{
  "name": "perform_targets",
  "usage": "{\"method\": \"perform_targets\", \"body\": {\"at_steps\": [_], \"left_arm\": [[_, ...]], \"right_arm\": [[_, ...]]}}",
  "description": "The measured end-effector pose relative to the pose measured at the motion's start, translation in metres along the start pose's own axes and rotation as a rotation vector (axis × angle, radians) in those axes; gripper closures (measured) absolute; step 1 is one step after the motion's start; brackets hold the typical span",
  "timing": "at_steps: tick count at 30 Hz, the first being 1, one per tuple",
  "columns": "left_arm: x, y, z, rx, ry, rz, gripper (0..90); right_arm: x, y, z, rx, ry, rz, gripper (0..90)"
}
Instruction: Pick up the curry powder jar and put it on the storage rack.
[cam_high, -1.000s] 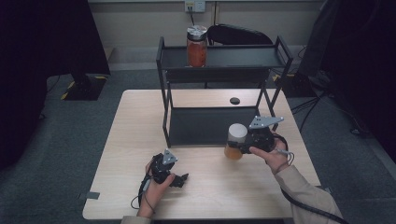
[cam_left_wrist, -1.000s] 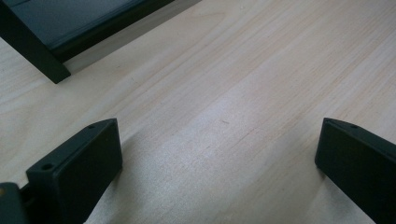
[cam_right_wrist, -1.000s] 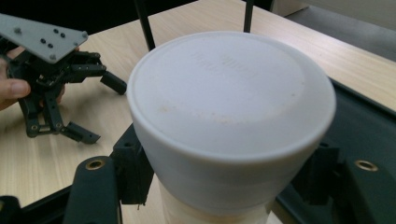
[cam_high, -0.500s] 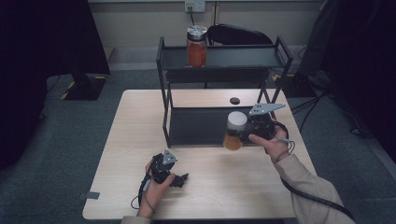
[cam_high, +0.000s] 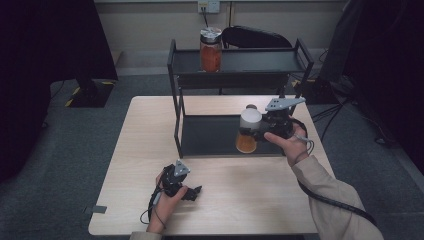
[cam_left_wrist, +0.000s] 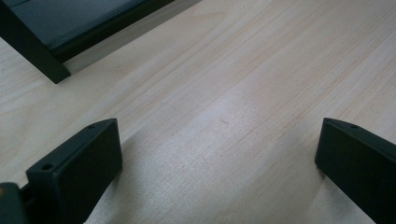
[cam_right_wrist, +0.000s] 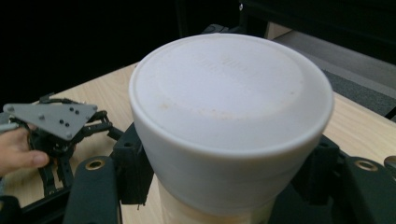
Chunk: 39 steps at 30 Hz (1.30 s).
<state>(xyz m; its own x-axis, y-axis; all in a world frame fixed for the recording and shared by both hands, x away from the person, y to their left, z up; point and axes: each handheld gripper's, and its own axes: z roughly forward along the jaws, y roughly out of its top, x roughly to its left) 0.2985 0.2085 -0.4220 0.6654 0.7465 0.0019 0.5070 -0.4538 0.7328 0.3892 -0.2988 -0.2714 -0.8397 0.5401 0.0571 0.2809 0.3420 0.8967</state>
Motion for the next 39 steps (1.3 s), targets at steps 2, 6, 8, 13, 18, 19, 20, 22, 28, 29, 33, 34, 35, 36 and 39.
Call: {"method": "perform_targets", "body": {"at_steps": [2, 6, 8, 13, 18, 19, 20, 22, 28, 29, 33, 34, 35, 36, 39], "left_arm": [[0.000, 0.000, 0.000, 0.000, 0.000, 0.000, 0.0], [0.000, 0.000, 0.000, 0.000, 0.000, 0.000, 0.0], [0.000, 0.000, 0.000, 0.000, 0.000, 0.000, 0.0], [0.000, 0.000, 0.000, 0.000, 0.000, -0.002, 0.0], [0.000, 0.000, 0.000, -0.001, 0.000, -0.001, 0.0], [0.000, 0.000, 0.000, -0.001, 0.000, -0.002, 0.0], [0.000, 0.000, 0.000, -0.001, 0.000, -0.002, 0.0], [0.000, 0.000, 0.000, -0.001, 0.000, -0.001, 0.0], [0.000, 0.000, 0.000, -0.001, 0.000, -0.001, 0.0], [0.000, 0.000, 0.000, 0.000, -0.001, -0.001, 0.0], [0.000, 0.000, 0.000, 0.000, -0.001, -0.001, 0.0], [0.000, 0.000, 0.000, 0.000, -0.001, -0.001, 0.0], [0.000, 0.000, 0.000, 0.000, -0.001, -0.001, 0.0], [0.000, 0.000, 0.000, 0.000, -0.001, -0.001, 0.0], [0.000, 0.000, 0.000, 0.000, -0.001, -0.001, 0.0]], "right_arm": [[0.000, 0.005, -0.002, -0.005, -0.003, 0.002, 34.8], [0.000, 0.017, -0.005, -0.009, -0.015, -0.003, 34.8], [0.001, 0.022, -0.007, -0.010, -0.025, -0.013, 34.8], [0.000, 0.034, -0.011, -0.011, -0.034, -0.025, 34.8], [-0.004, 0.041, -0.016, -0.023, -0.033, -0.023, 34.8], [-0.004, 0.043, -0.017, -0.025, -0.034, -0.022, 34.8], [-0.005, 0.045, -0.018, -0.025, -0.034, -0.025, 34.8], [-0.006, 0.049, -0.019, -0.023, -0.035, -0.028, 34.8], [-0.007, 0.057, -0.021, -0.025, -0.028, -0.038, 34.8], [-0.007, 0.059, -0.021, -0.026, -0.027, -0.039, 34.8], [-0.006, 0.069, -0.022, -0.024, -0.026, -0.041, 34.7], [-0.006, 0.071, -0.022, -0.025, -0.025, -0.042, 34.7], [-0.006, 0.074, -0.022, -0.026, -0.025, -0.043, 34.8], [-0.005, 0.076, -0.022, -0.026, -0.026, -0.043, 34.7], [-0.003, 0.083, -0.023, -0.026, -0.030, -0.049, 34.7]]}}
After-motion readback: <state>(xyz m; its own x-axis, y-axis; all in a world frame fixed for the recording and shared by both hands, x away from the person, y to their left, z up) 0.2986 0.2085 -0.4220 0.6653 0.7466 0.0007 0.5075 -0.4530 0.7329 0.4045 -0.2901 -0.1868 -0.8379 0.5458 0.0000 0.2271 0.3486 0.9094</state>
